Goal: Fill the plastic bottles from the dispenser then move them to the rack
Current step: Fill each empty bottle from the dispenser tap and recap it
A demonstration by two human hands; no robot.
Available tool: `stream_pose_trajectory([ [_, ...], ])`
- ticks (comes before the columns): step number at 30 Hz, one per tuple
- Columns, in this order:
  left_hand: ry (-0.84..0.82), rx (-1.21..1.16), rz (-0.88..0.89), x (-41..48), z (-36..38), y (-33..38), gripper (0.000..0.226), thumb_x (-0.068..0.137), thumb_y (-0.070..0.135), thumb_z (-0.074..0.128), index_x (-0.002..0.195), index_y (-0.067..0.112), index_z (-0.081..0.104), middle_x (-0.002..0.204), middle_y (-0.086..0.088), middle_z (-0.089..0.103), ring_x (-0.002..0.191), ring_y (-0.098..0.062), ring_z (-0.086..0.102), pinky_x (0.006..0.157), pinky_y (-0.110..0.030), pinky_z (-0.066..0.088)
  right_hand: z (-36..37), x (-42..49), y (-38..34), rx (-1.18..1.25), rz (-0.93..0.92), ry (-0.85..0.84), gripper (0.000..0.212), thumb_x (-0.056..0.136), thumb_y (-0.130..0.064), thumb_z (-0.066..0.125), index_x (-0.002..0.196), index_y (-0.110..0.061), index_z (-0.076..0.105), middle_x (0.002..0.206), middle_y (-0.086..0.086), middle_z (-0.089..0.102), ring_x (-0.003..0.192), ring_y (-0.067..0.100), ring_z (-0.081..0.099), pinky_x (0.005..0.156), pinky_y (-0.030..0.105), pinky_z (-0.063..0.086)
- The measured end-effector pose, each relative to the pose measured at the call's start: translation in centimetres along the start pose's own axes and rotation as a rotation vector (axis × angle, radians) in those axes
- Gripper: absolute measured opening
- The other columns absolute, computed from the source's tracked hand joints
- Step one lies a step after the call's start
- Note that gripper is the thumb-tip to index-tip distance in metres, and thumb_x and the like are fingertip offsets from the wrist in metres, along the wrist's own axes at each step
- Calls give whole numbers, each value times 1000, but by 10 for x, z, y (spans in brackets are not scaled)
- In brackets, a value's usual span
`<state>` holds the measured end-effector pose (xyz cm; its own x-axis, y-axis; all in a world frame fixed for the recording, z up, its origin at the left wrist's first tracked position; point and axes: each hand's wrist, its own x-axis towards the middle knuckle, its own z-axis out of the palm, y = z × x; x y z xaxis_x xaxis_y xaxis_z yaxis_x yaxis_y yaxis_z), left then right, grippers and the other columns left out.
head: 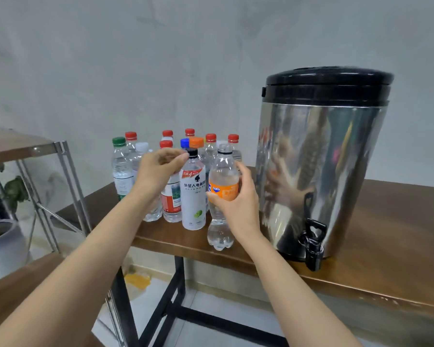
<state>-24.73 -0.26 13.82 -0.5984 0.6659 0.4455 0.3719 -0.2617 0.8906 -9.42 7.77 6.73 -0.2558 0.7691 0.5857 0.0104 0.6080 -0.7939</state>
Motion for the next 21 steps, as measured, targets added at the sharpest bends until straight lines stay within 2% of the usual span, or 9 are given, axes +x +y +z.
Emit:
stream_pose_trajectory([
  [4,-9,60,83,10,16,12,11,85,16,75,95,18,72,90,6,73,80,-1,67,73,-14,54,4,2,9,-28,8,-19,89,71,-32,86,144,-38,35,144,-13,45,129,9,48,103,41,48],
  [8,-52,53,130,20,32,19,16,82,10,77,98,9,74,91,0,74,82,-7,69,72,-12,52,7,2,12,-64,-7,-75,88,77,-37,81,145,-44,27,151,-15,36,134,8,42,103,29,43],
  [12,-111,88,137,26,43,24,17,82,9,77,98,8,74,85,6,72,71,6,67,67,-8,49,8,2,13,-106,-16,-92,91,79,-37,79,148,-46,20,153,-15,32,136,10,42,103,34,45],
  [15,-131,109,139,30,47,26,15,83,10,76,98,10,74,86,7,72,71,9,66,65,-6,48,7,2,14,-102,-9,-103,91,80,-37,79,148,-46,20,151,-13,33,133,11,45,99,32,46],
  [19,-165,154,156,32,48,28,15,82,14,77,97,11,75,86,4,73,72,6,66,67,-9,50,5,4,15,-91,-2,-122,90,80,-39,78,148,-45,20,151,-14,33,129,7,46,88,14,42],
  [21,-174,184,172,32,49,27,18,81,15,78,99,12,76,88,3,74,74,3,66,71,-11,52,5,6,16,-87,4,-128,90,80,-40,78,148,-44,20,150,-14,34,127,5,46,84,13,40],
])
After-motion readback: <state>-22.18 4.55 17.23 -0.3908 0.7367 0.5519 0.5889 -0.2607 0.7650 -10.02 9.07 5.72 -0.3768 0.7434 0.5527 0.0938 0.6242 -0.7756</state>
